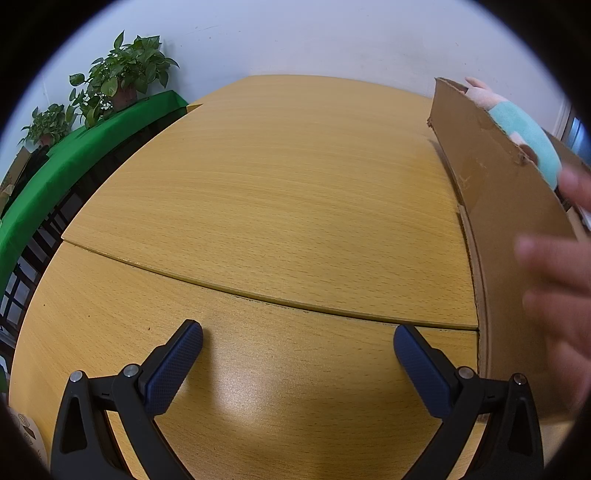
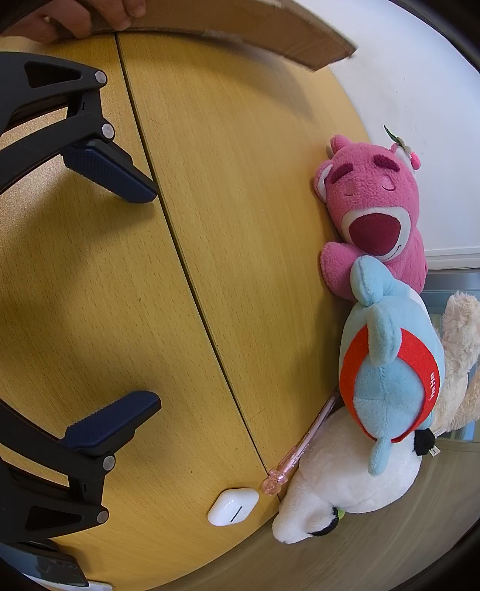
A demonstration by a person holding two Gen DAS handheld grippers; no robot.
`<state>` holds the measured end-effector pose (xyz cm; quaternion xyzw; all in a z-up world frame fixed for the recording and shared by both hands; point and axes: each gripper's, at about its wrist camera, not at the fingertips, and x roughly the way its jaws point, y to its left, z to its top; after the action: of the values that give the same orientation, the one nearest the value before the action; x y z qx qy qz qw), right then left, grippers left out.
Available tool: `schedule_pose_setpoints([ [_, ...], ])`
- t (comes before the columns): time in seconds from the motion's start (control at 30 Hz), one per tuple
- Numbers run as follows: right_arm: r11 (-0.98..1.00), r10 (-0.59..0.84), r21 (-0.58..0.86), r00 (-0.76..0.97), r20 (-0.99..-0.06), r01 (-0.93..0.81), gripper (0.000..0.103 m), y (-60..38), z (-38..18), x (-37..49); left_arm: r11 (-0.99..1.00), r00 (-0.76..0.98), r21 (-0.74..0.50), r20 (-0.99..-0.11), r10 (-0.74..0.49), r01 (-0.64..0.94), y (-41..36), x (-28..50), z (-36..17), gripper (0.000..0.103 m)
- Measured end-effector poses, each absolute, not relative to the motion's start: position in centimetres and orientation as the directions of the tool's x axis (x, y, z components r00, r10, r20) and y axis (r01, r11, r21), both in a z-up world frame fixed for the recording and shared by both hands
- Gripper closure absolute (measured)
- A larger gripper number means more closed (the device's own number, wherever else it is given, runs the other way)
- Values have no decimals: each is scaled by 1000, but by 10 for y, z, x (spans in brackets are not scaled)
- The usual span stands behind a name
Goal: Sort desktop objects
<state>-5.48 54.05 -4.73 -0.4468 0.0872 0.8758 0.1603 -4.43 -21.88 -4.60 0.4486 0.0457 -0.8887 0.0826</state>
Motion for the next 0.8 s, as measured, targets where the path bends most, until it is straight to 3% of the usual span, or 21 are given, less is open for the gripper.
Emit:
schedule_pose_setpoints([
  [0.8,-932,205,9,-549,-811,-361,0,537,-52,-59,-982,-584,-7,-805,-105,186,-219,-43,-47,0],
])
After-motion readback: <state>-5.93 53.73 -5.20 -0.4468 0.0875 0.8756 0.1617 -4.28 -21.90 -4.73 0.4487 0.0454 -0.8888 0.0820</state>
